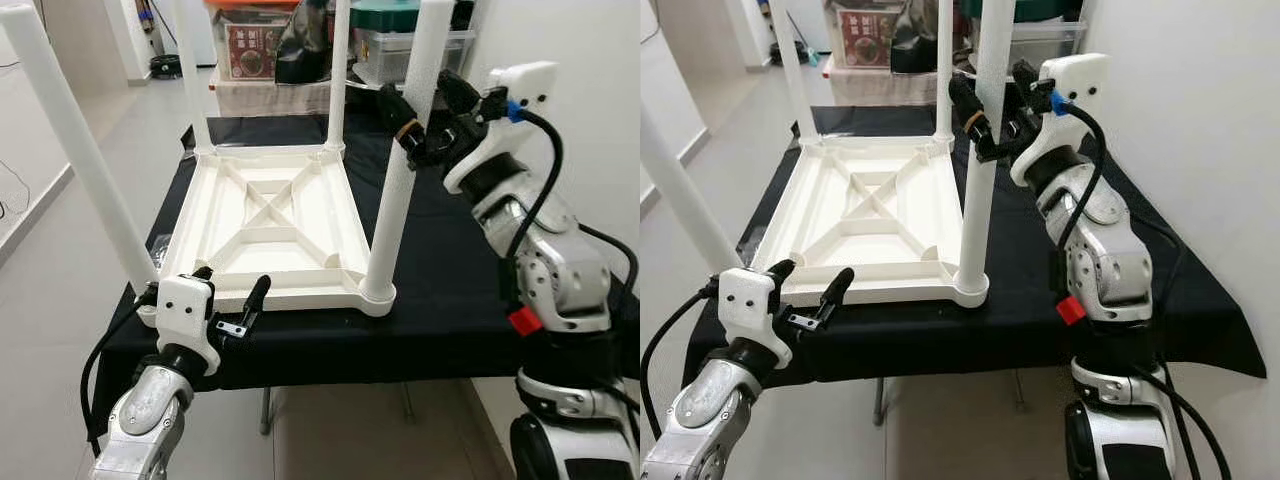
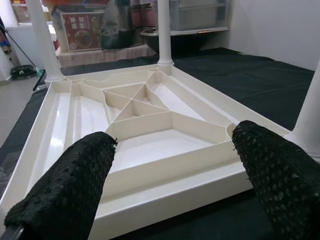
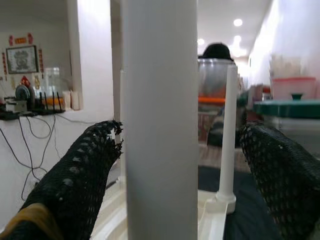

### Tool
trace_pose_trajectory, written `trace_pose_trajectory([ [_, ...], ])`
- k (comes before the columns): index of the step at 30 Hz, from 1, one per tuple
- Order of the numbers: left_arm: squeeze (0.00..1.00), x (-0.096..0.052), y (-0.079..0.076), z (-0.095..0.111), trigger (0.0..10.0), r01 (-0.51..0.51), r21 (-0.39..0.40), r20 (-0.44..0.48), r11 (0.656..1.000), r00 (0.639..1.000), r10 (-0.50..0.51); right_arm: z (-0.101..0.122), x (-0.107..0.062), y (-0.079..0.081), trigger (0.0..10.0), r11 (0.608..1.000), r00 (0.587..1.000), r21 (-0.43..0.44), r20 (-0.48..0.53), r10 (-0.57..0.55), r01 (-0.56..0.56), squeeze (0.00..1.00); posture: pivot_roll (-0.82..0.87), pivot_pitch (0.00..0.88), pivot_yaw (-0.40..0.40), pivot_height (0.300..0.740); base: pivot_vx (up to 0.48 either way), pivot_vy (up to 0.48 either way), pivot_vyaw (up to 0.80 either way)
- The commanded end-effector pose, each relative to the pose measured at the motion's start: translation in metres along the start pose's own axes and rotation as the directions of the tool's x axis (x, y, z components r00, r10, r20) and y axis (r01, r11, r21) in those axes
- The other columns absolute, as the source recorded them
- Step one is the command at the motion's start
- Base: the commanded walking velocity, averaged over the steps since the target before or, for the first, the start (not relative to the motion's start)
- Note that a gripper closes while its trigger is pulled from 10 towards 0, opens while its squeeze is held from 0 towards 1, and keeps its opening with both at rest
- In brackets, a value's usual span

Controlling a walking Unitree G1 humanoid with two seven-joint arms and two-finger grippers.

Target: Building children table

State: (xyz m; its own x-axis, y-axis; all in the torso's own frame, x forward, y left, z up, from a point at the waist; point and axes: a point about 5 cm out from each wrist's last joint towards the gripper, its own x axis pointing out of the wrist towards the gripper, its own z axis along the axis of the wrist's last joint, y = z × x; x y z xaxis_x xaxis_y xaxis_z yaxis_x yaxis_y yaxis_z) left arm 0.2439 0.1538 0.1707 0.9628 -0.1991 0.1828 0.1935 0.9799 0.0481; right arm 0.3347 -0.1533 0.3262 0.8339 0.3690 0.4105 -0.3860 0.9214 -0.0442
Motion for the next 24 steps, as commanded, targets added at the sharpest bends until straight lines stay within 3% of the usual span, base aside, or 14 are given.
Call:
trace_pose_trajectory([
  [1, 0.0, -0.002, 0.0, 0.001, 10.0, -0.007, -0.001, 0.0, 1.0, 1.0, 0.007, -0.004, 0.002, 0.0, 10.0, 1.0, 0.999, -0.003, -0.029, -0.021, 0.021, 0.0, 0.03, 0.1, -0.038, 0.74, 0.0, 0.0, 0.0],
  [7, 0.0, -0.002, 0.0, 0.002, 10.0, -0.01, -0.001, 0.002, 1.0, 1.0, 0.01, -0.014, 0.0, -0.013, 10.0, 0.992, 0.987, -0.016, -0.094, -0.127, 0.126, 0.0, 0.03, 0.099, -0.039, 0.74, 0.0, 0.0, 0.0],
  [8, 0.0, -0.002, 0.0, 0.002, 10.0, -0.009, -0.001, 0.002, 1.0, 1.0, 0.009, -0.015, 0.0, -0.016, 0.0, 0.99, 0.985, 0.003, -0.096, -0.142, 0.143, 0.0, 0.03, 0.098, -0.038, 0.74, 0.0, 0.0, 0.0],
  [24, 0.0, -0.002, -0.002, 0.002, 10.0, -0.007, -0.005, 0.001, 1.0, 1.0, 0.007, -0.016, 0.0, -0.018, 0.0, 0.984, 0.98, 0.051, -0.108, -0.167, 0.174, 0.0, 0.03, 0.098, -0.039, 0.74, 0.0, 0.0, 0.0],
])
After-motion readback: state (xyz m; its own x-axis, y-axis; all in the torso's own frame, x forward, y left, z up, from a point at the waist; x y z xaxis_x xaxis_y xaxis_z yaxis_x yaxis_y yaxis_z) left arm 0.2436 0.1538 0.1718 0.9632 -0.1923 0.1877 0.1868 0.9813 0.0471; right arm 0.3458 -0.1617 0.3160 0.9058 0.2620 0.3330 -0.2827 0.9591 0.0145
